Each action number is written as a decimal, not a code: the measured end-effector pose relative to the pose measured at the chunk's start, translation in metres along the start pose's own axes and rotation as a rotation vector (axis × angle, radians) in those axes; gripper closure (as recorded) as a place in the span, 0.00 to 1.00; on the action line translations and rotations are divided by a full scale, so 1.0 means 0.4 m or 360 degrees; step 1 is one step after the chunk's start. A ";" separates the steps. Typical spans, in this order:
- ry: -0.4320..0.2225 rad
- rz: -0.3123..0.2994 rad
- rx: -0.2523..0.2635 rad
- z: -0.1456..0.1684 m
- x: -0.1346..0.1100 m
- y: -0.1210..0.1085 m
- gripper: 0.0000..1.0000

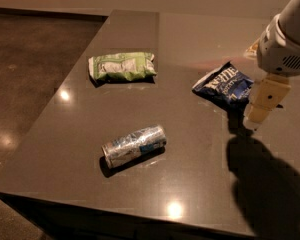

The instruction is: Move blue chip bag near green jalapeno chip bag

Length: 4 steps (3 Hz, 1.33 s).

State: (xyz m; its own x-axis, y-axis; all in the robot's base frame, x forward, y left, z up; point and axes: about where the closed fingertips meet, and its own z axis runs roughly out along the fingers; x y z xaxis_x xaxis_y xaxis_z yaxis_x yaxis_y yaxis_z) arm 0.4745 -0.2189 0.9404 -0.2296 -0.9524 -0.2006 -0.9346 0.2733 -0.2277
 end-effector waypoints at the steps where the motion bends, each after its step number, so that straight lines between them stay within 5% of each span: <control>1: 0.0071 0.0030 0.0053 0.087 0.024 -0.071 0.00; 4: 0.0253 0.0068 0.0043 0.237 0.084 -0.174 0.00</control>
Offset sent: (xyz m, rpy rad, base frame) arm 0.0778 -0.0241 -0.0663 -0.1253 -0.0307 -0.0618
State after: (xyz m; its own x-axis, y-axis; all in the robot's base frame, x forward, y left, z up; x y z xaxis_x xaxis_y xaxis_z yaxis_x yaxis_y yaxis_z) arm 0.5574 -0.2572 0.8592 -0.3110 -0.9486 -0.0579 -0.9160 0.3154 -0.2480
